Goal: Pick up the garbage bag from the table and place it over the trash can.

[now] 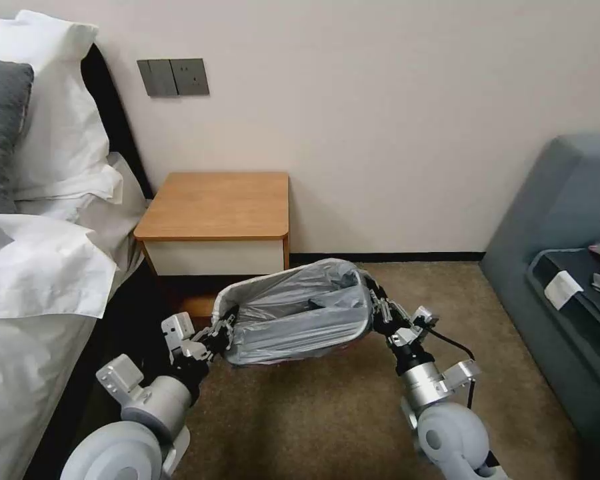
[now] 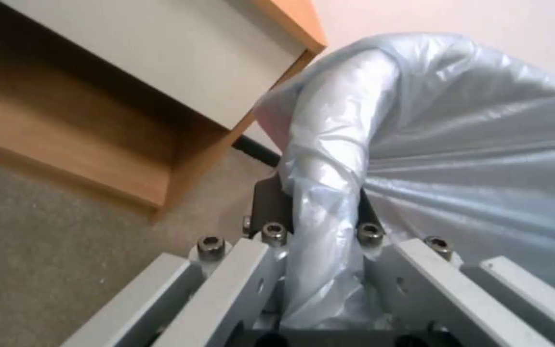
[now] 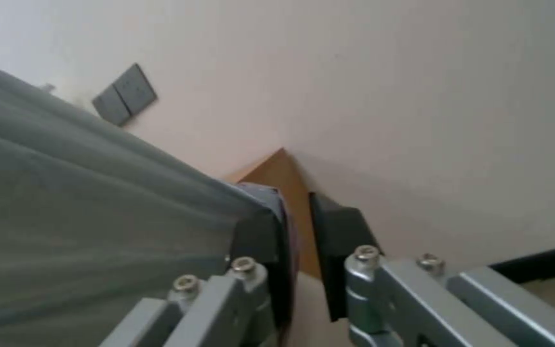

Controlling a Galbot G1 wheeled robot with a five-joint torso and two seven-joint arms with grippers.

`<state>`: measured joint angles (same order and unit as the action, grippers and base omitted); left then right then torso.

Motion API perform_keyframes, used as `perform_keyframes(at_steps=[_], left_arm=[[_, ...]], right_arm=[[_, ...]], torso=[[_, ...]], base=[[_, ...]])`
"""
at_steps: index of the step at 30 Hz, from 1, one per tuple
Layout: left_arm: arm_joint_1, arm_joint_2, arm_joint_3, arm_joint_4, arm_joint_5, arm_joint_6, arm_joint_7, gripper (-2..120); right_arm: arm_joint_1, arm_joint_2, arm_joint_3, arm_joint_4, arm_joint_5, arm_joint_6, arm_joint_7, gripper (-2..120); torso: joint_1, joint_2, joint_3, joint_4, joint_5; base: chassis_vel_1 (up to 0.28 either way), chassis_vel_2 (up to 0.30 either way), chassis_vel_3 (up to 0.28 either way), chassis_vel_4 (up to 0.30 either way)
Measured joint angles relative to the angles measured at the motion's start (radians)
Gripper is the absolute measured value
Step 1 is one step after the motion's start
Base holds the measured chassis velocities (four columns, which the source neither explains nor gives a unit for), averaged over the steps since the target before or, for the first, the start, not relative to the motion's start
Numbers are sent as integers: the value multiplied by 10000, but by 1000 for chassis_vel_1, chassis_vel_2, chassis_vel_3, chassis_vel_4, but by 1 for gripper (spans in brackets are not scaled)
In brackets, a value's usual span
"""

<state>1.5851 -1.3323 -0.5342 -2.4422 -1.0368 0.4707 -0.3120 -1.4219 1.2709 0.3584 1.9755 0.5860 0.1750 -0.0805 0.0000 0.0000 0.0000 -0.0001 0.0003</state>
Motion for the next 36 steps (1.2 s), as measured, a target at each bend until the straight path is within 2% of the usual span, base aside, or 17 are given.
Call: perform_keyframes(at_steps=[2,4,5,7,8,9,11,13,15,17,19,22,25,29,31,33,36], left_arm=[[-12,-2,-19,-8,6,9,-40,2],[-39,-4,-52,-22,33,51,-131,2],[-39,-4,-52,-22,33,51,-131,2],[-58,-14,-70,-41,134,98,-219,2],[-58,-14,-70,-41,134,98,-219,2],[-70,-31,-71,-41,275,125,-260,2],[-72,-35,-71,-41,314,133,-273,2],[-91,-48,-71,-25,464,174,-329,2],[-100,-51,-71,-12,502,181,-341,2],[-162,-60,-79,83,646,189,-413,2],[-169,-62,-81,106,678,190,-423,2],[-169,-116,-81,200,784,190,-473,2],[-164,-150,-63,202,828,190,-475,2],[-133,-75,55,277,1486,150,-393,2],[-116,-14,118,335,1891,97,-300,2],[-111,111,246,479,2848,-58,-81,2],[-111,111,246,479,2848,-58,-81,2]], right_arm=[[-117,10,61,13,-357,38,23,18],[-379,15,193,162,-800,62,-3,28],[-379,15,193,162,-800,62,-3,28],[-693,73,399,489,-1221,98,-32,40],[-693,73,399,489,-1221,98,-32,40],[-815,180,561,637,-1704,201,-18,48],[-839,209,604,668,-1819,226,-17,50],[-1011,427,906,875,-2479,432,-97,60],[-1077,476,978,957,-2568,463,-174,65],[-1454,546,1197,1347,-2484,505,-746,77],[-1540,546,1221,1420,-2417,510,-865,78],[-1905,529,1460,1898,-2005,489,-1478,96],[-1940,456,1500,2172,-1444,462,-1692,99],[-1774,206,1212,3254,-773,149,-1476,100],[-1698,35,852,3751,-911,-42,-1233,100],[-1639,-510,151,4341,-1753,-553,-959,100],[-1639,-510,151,4341,-1753,-553,-959,100]], torso=[[0,0,1,2,0],[0,0,1,3,0],[0,0,1,3,0],[0,0,0,0,0],[0,0,0,0,0],[0,0,0,1,-3],[0,0,0,2,-2],[0,0,0,2,-2],[0,0,0,1,-1],[0,0,0,1,-3],[0,0,0,1,-3],[0,0,0,1,-3],[0,0,0,0,-1],[0,0,0,1,-4],[0,0,0,2,-4],[0,0,0,0,-5],[0,0,0,0,-5]], base=[[0,0,0,0],[0,0,0,0],[0,0,0,0],[0,0,0,0],[0,0,0,0],[0,0,0,0],[0,0,0,0],[0,0,0,0],[0,0,0,0],[0,0,0,0],[0,0,0,0],[0,0,0,0],[0,0,0,0],[0,0,0,0],[0,0,0,0],[0,0,0,0],[0,0,0,0]])
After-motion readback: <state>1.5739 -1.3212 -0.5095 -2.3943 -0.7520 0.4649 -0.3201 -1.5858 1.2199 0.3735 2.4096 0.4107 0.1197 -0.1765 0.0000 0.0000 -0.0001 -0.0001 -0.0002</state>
